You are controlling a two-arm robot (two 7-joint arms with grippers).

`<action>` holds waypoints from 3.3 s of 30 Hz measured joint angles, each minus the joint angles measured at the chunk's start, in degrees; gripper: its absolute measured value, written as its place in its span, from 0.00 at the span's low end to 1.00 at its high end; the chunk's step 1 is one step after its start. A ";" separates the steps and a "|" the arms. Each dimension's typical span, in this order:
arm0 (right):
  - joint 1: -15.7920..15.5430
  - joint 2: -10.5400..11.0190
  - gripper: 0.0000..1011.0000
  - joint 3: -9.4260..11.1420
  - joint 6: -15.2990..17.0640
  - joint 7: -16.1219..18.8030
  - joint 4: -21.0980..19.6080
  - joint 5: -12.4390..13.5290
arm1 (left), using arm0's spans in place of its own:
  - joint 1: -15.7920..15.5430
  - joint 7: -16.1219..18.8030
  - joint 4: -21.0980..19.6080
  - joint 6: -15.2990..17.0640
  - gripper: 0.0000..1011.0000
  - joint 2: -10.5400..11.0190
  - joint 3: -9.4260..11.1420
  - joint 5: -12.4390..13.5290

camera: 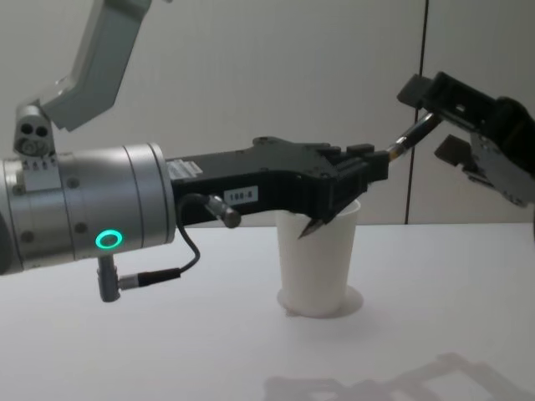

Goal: Place the pen into the pen holder.

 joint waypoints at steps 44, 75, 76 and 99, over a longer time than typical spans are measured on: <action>-0.03 0.63 0.12 -0.22 -2.09 0.63 -0.59 -0.11 | 0.00 0.00 0.00 0.00 0.14 0.00 0.00 0.00; 1.19 3.00 0.12 0.93 -2.46 -0.73 -1.05 -6.16 | 0.00 0.00 0.00 0.00 0.99 0.00 0.00 -0.01; 1.27 3.15 0.12 1.03 -2.48 -0.74 -1.08 -6.44 | 0.00 0.00 0.00 0.00 0.99 0.00 0.00 -0.01; 7.27 5.63 0.12 3.93 -4.81 2.70 1.36 -13.32 | 0.00 0.00 0.00 0.00 0.99 0.00 0.00 -0.01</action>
